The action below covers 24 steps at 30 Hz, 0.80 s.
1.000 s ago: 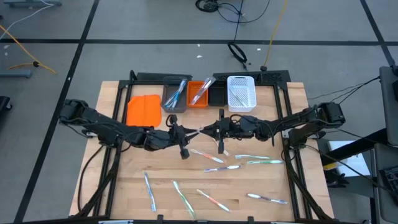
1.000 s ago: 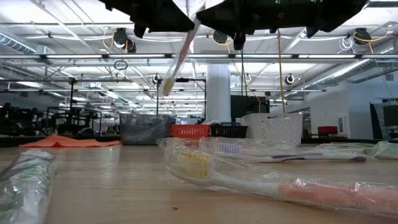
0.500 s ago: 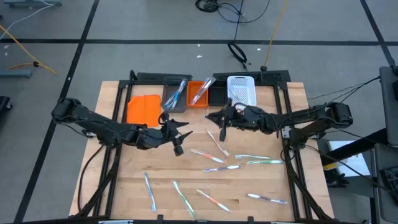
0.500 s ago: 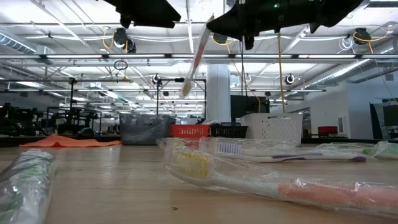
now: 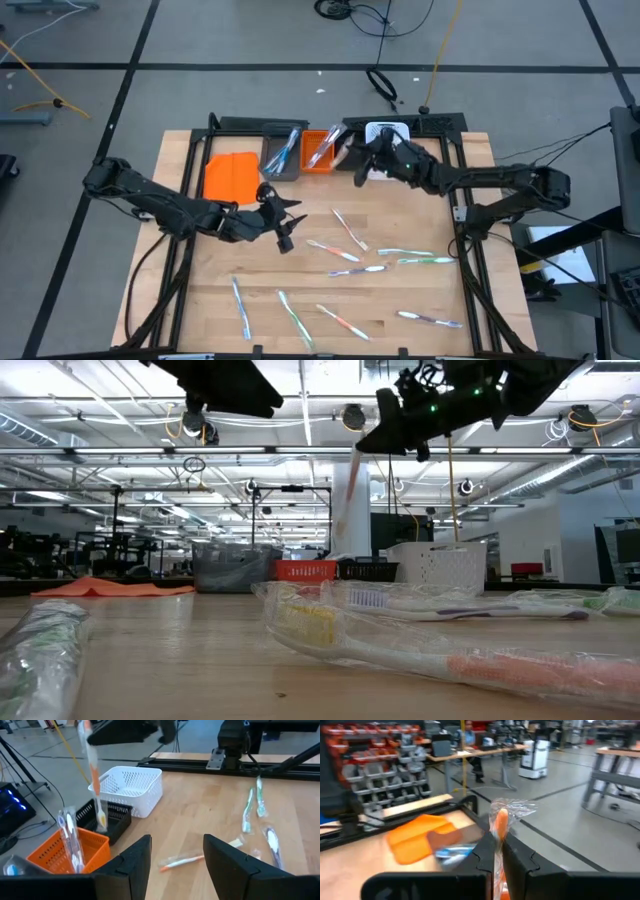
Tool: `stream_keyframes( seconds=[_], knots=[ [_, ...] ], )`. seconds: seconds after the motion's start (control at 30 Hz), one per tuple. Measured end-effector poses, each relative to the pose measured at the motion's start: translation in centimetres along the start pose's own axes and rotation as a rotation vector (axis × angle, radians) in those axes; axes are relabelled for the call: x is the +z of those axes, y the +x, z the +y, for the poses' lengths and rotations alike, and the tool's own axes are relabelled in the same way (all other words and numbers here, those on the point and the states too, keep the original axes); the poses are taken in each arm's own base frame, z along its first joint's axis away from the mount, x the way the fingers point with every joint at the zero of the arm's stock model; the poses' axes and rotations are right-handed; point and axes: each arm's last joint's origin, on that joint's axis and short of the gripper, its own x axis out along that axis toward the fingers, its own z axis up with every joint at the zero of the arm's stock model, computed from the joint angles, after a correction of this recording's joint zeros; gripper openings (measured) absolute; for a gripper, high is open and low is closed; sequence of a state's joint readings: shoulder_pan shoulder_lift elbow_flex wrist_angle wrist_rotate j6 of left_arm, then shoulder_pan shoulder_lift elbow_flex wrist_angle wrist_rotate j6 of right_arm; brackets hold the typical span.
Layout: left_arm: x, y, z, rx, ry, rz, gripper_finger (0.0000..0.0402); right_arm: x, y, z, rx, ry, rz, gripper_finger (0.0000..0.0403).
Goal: Pick & Place Toothbrushes
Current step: Put the orange toothbrush into the black bin
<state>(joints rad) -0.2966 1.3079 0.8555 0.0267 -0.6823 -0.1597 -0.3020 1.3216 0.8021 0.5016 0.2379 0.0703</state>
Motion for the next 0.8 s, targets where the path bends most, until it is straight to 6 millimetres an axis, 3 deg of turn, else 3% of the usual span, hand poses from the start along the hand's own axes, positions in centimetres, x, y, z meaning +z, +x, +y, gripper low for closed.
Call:
stream_keyframes(
  seconds=[0.4,0.8],
  knots=[
    [0.0,0.0,0.0,0.001,0.002,0.004,0.0182,-1.1,1.3,-4.1,-0.122,0.054,0.069,0.0008],
    [-0.1,0.1,0.1,0.003,0.002,0.005,0.0182,-3.2,3.2,-6.1,-0.105,0.124,0.113,0.0008]
  ],
)
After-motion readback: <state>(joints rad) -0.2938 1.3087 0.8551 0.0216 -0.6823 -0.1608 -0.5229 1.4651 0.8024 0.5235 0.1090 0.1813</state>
